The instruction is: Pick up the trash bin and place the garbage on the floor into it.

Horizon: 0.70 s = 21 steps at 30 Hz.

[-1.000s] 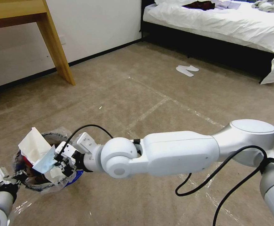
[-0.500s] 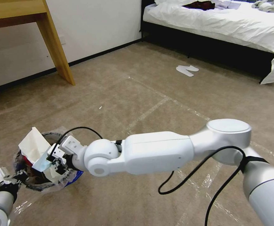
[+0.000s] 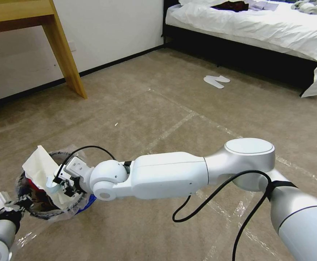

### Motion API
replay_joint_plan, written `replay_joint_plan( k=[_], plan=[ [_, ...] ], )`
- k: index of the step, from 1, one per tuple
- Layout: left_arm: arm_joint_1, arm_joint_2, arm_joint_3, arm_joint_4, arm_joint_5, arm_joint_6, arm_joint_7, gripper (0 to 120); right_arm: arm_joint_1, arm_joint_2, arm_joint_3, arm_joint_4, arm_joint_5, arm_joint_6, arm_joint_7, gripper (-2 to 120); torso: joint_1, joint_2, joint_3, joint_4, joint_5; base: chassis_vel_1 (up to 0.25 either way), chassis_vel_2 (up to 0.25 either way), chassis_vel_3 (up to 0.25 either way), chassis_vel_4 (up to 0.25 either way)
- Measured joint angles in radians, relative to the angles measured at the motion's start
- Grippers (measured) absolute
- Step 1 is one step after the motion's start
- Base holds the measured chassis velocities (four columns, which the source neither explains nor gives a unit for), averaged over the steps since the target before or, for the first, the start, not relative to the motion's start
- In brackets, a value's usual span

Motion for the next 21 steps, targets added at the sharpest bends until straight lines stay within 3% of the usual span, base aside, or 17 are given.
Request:
replay_joint_plan(
  k=[21],
  plan=[
    [-0.004,-0.004,0.003,0.020,0.008,0.000,-0.001,0,0.032,-0.073,0.028,0.117,0.017,0.007,0.004,90,0.000,0.000,0.000,0.0000,0.0000,0.000,0.000,0.000,0.000]
  ],
)
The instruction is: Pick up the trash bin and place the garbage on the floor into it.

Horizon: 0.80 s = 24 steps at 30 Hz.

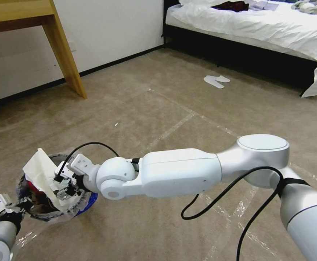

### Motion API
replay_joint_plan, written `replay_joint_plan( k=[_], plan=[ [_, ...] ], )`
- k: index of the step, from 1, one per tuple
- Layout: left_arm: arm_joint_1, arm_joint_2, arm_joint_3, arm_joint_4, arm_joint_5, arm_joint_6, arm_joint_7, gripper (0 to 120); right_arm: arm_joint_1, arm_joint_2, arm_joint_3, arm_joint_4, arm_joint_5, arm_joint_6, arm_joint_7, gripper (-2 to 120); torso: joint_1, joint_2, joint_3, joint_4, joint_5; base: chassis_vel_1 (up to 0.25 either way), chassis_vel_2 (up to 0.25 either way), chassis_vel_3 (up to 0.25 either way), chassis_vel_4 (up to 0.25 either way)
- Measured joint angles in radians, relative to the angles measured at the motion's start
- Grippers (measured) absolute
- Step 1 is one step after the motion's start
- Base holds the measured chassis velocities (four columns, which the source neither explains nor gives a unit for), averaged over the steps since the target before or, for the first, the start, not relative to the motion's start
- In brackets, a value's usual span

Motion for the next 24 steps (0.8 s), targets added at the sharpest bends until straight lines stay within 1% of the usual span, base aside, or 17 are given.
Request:
replay_joint_plan(
  k=[1,2,5,9,13,15,16,17,18,19,20,21,22,23,24],
  plan=[
    [-0.001,0.000,0.001,0.001,0.000,0.000,0.000,0,0.000,-0.012,0.007,0.023,0.006,0.000,0.004,96,0.000,0.000,0.000,0.0000,0.0000,0.000,0.000,0.000,0.000],
    [-0.003,0.000,0.001,0.003,0.000,0.000,-0.001,0,0.000,-0.020,0.011,0.041,0.013,0.000,0.009,99,0.000,0.000,0.000,0.0000,0.0000,0.000,0.000,0.000,0.000],
    [-0.005,0.000,0.002,0.003,0.000,0.000,-0.004,0,0.000,-0.028,0.013,0.068,0.020,0.000,0.018,100,0.000,0.000,0.000,0.0000,0.0000,0.000,0.000,0.000,0.000],
    [-0.005,-0.005,0.003,0.003,0.001,0.000,-0.004,0,-0.002,-0.024,0.017,0.070,0.021,0.012,0.026,100,0.000,0.000,0.000,0.0000,0.0000,0.000,0.000,0.000,0.000],
    [-0.003,-0.007,0.001,0.002,0.002,0.000,-0.004,0,-0.023,-0.014,0.067,0.058,0.000,0.041,0.051,100,0.000,0.000,0.000,0.0001,-0.0001,0.000,0.000,0.000,0.000],
    [-0.003,-0.009,-0.004,-0.002,0.002,0.000,-0.004,0,-0.052,-0.015,0.147,0.027,-0.037,0.085,0.067,100,0.000,0.000,0.000,0.0002,0.0000,0.000,0.000,0.000,0.000],
    [-0.003,-0.009,-0.004,-0.002,0.002,0.000,-0.004,0,-0.052,-0.015,0.147,0.027,-0.037,0.085,0.067,100,0.000,0.000,0.000,0.0002,0.0000,0.000,0.000,0.000,0.000],
    [-0.004,-0.009,-0.007,-0.005,0.003,0.000,-0.004,0,-0.075,-0.023,0.221,0.008,-0.058,0.118,0.069,100,0.000,0.000,0.000,0.0003,-0.0001,0.000,0.000,0.000,0.000],
    [-0.004,-0.009,-0.007,-0.005,0.003,0.000,-0.004,0,-0.075,-0.023,0.221,0.008,-0.058,0.118,0.069,100,0.000,0.000,0.000,0.0003,-0.0001,0.000,0.000,0.000,0.000],
    [-0.002,-0.007,-0.012,-0.007,0.005,-0.001,-0.004,0,-0.101,-0.040,0.302,-0.003,-0.081,0.168,0.072,100,0.000,0.000,0.000,0.0002,0.0000,0.000,0.000,0.000,0.000],
    [-0.002,-0.005,-0.015,-0.009,0.007,-0.002,-0.004,0,-0.119,-0.057,0.352,-0.004,-0.107,0.205,0.071,100,0.000,0.000,0.000,0.0003,0.0000,0.000,0.000,0.000,0.000],
    [-0.003,-0.002,-0.021,-0.010,0.012,-0.005,-0.005,0,-0.146,-0.090,0.421,-0.003,-0.159,0.260,0.051,99,0.000,0.000,0.000,0.0002,-0.0001,0.000,0.000,0.000,0.000],
    [-0.003,-0.002,-0.021,-0.010,0.012,-0.005,-0.005,0,-0.146,-0.090,0.421,-0.003,-0.159,0.260,0.051,99,0.000,0.000,0.000,0.0002,-0.0001,0.000,0.000,0.000,0.000],
    [-0.004,0.002,-0.026,-0.013,0.016,-0.009,-0.005,0,-0.180,-0.130,0.497,0.016,-0.204,0.295,0.024,99,0.000,0.000,0.000,0.0002,0.0000,0.000,0.000,0.000,0.000],
    [-0.004,0.002,-0.026,-0.013,0.016,-0.009,-0.005,0,-0.180,-0.130,0.497,0.016,-0.204,0.295,0.024,99,0.000,0.000,0.000,0.0002,0.0000,0.000,0.000,0.000,0.000]
  ],
)
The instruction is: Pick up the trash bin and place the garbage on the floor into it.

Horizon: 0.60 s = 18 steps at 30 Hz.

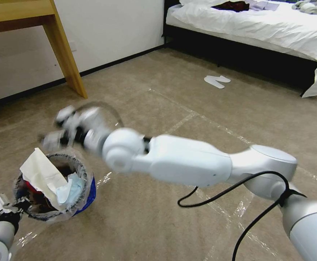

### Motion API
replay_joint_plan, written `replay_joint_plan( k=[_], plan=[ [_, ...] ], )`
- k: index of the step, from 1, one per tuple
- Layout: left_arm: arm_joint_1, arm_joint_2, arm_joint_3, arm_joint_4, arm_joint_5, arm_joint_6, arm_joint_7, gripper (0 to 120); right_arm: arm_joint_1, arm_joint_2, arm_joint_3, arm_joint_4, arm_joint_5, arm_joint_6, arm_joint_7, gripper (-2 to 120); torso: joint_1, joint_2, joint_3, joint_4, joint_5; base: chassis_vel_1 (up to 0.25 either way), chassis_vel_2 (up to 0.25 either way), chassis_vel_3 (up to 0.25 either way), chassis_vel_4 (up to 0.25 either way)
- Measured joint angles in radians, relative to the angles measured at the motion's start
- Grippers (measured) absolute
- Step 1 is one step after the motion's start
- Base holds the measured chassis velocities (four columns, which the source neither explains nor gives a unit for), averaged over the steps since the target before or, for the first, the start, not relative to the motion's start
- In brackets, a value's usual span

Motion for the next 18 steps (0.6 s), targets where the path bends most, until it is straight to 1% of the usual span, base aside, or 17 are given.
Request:
replay_joint_plan(
  k=[2,3,5,6,7,8,9,10,11,12,13,14,15,16,17,18],
  plan=[
    [0.000,0.012,-0.009,-0.005,0.001,-0.004,0.000,0,-0.072,-0.103,0.178,0.053,-0.039,0.032,-0.041,99,0.000,0.000,0.000,-0.0003,0.0003,0.000,0.000,0.000,0.000],
    [0.000,0.012,-0.009,-0.005,0.001,-0.004,0.000,0,-0.072,-0.103,0.178,0.053,-0.039,0.032,-0.041,99,0.000,0.000,0.000,-0.0003,0.0003,0.000,0.000,0.000,0.000],
    [0.001,0.014,-0.017,-0.009,0.001,-0.005,-0.002,0,-0.119,-0.183,0.300,0.070,-0.073,0.062,-0.073,99,0.000,0.000,0.000,-0.0005,0.0004,0.000,0.000,0.000,0.000],
    [0.001,0.014,-0.017,-0.009,0.001,-0.005,-0.002,0,-0.119,-0.183,0.300,0.070,-0.073,0.062,-0.073,99,0.000,0.000,0.000,-0.0005,0.0004,0.000,0.000,0.000,0.000],
    [0.004,0.011,-0.024,-0.015,0.001,-0.008,-0.004,0,-0.162,-0.238,0.392,0.083,-0.109,0.086,-0.102,100,0.000,0.000,0.000,-0.0007,0.0005,0.000,0.000,0.000,0.000],
    [0.010,0.004,-0.032,-0.022,0.000,-0.012,-0.004,0,-0.211,-0.279,0.483,0.103,-0.139,0.101,-0.121,100,0.000,0.000,0.000,-0.0007,0.0006,0.000,0.000,0.000,0.000],
    [0.013,-0.002,-0.037,-0.027,0.001,-0.014,-0.005,0,-0.262,-0.306,0.566,0.129,-0.161,0.109,-0.130,100,0.000,0.000,0.000,-0.0002,0.0005,0.000,0.000,0.000,0.000],
    [0.013,-0.002,-0.037,-0.027,0.001,-0.014,-0.005,0,-0.262,-0.306,0.566,0.129,-0.161,0.109,-0.130,100,0.000,0.000,0.000,-0.0002,0.0005,0.000,0.000,0.000,0.000],
    [0.015,-0.006,-0.038,-0.031,0.002,-0.014,-0.006,0,-0.325,-0.331,0.643,0.157,-0.187,0.112,-0.132,100,0.000,0.000,0.000,0.0001,0.0003,0.000,0.000,0.000,0.000],
    [0.016,-0.010,-0.039,-0.034,0.007,-0.015,-0.007,0,-0.430,-0.354,0.742,0.193,-0.231,0.123,-0.136,100,0.000,0.000,0.000,-0.0001,0.0004,0.000,0.000,0.000,0.000],
    [0.016,-0.010,-0.039,-0.034,0.007,-0.015,-0.007,0,-0.430,-0.354,0.742,0.193,-0.231,0.123,-0.136,100,0.000,0.000,0.000,-0.0001,0.0004,0.000,0.000,0.000,0.000],
    [0.019,-0.014,-0.041,-0.036,0.012,-0.017,-0.007,0,-0.529,-0.370,0.837,0.227,-0.286,0.129,-0.140,100,0.000,0.000,0.000,-0.0003,0.0009,0.000,0.000,0.000,0.000],
    [0.019,-0.014,-0.041,-0.036,0.012,-0.017,-0.007,0,-0.529,-0.370,0.837,0.227,-0.286,0.129,-0.140,100,0.000,0.000,0.000,-0.0003,0.0009,0.000,0.000,0.000,0.000],
    [0.021,-0.018,-0.042,-0.036,0.017,-0.021,-0.007,0,-0.608,-0.378,0.918,0.262,-0.329,0.141,-0.145,100,0.000,0.000,0.000,-0.0004,0.0010,0.000,0.000,0.000,0.000],
    [0.021,-0.021,-0.042,-0.036,0.020,-0.023,-0.008,0,-0.696,-0.385,1.008,0.304,-0.363,0.148,-0.154,100,0.000,0.000,0.000,0.0000,0.0003,0.000,0.000,0.000,0.000],
    [0.021,-0.022,-0.040,-0.036,0.021,-0.023,-0.008,0,-0.775,-0.389,1.076,0.338,-0.385,0.154,-0.158,100,0.000,0.000,0.000,-0.0003,0.0001,0.000,0.000,0.000,0.000]
  ],
)
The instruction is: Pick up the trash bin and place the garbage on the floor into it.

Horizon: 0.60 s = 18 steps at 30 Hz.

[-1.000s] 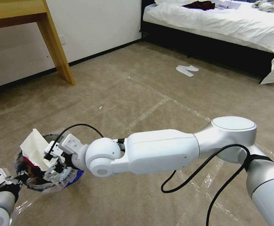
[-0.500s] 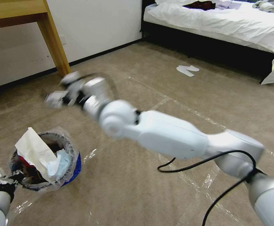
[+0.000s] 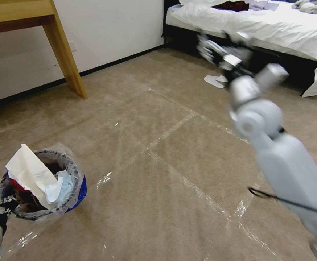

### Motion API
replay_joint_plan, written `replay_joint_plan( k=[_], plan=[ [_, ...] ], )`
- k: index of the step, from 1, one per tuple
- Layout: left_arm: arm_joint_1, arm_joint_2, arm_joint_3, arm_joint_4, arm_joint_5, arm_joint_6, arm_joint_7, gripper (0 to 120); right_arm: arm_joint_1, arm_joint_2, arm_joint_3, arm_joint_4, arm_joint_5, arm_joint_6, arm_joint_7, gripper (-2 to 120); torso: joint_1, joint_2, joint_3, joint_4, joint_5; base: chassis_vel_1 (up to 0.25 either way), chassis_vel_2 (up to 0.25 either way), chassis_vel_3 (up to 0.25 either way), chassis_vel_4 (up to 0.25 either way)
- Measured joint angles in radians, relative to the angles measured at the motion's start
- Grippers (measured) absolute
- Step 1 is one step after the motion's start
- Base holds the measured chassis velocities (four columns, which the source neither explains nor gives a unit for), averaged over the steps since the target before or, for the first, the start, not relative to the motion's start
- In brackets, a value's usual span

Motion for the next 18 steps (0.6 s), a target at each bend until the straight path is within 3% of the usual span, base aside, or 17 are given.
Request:
replay_joint_plan(
  k=[1,3,7,8,10,18],
  plan=[
    [0.000,0.000,0.000,0.000,0.000,0.000,0.000,0,0.000,0.000,0.000,0.000,0.000,0.000,0.000,100,0.000,0.000,0.000,0.0000,0.0000,0.000,0.000,0.000,0.000],
    [0.000,-0.002,0.007,0.000,0.002,0.000,-0.001,0,-0.206,-0.003,0.139,0.075,-0.046,0.021,-0.012,100,0.000,0.000,0.000,-0.0003,0.0008,0.000,0.000,0.000,0.000],
    [0.001,-0.002,0.009,0.000,0.000,0.000,-0.002,0,-0.343,0.006,0.218,0.118,-0.106,0.061,-0.027,100,0.000,0.000,0.000,-0.0004,-0.0004,0.000,0.000,0.000,0.000],
    [0.004,-0.001,0.009,-0.004,-0.011,0.006,-0.006,0,-0.459,0.022,0.268,0.152,-0.156,0.083,-0.037,100,0.000,0.000,0.000,0.0000,0.0002,0.000,0.000,0.000,0.000],
    [0.007,0.001,0.009,-0.007,-0.032,0.014,-0.014,0,-0.571,0.060,0.303,0.179,-0.218,0.118,-0.040,100,0.000,0.000,0.000,0.0000,-0.0003,0.000,0.000,0.000,0.000],
    [0.018,0.015,0.009,-0.022,-0.087,0.037,-0.022,0,-0.736,0.202,0.358,0.199,-0.333,0.213,-0.048,100,0.000,0.000,0.000,0.0000,-0.0003,0.000,0.000,0.000,0.000]
  ],
)
